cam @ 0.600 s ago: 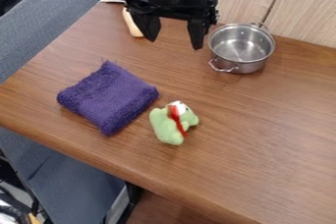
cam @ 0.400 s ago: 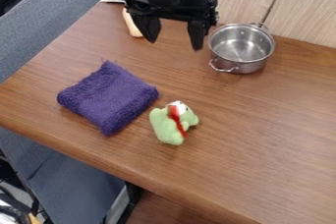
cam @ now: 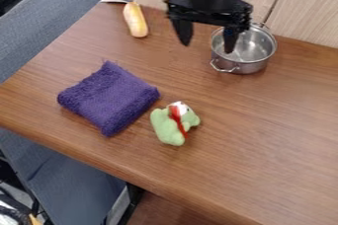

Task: Move the silver pot to the center left of the table and to the left of the purple towel

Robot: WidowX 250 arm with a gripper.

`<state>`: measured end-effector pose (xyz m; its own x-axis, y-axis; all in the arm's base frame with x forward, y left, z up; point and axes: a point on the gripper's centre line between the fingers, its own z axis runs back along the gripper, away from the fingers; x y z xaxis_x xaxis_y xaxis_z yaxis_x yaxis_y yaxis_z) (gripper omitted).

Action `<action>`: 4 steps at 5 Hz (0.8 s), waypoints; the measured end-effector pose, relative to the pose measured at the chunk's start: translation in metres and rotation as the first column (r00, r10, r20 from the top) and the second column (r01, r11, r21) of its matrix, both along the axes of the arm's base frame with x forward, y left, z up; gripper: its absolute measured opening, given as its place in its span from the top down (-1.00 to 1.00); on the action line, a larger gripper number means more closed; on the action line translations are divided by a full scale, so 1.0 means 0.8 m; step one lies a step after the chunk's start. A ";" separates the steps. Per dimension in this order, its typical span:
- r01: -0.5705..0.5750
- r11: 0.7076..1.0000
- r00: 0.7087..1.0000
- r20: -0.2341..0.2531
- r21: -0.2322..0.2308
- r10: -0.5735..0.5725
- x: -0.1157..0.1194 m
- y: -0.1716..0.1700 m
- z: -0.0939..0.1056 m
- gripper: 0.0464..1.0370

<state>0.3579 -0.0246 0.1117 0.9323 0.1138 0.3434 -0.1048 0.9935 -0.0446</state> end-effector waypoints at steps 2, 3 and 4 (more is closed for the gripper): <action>0.073 0.997 0.997 -0.033 0.028 -0.072 0.074 -0.047 -0.030 -0.93; 0.121 0.992 0.992 -0.050 0.033 -0.119 0.097 -0.064 -0.049 -0.93; 0.166 0.985 0.984 -0.070 0.045 -0.163 0.102 -0.080 -0.065 -0.93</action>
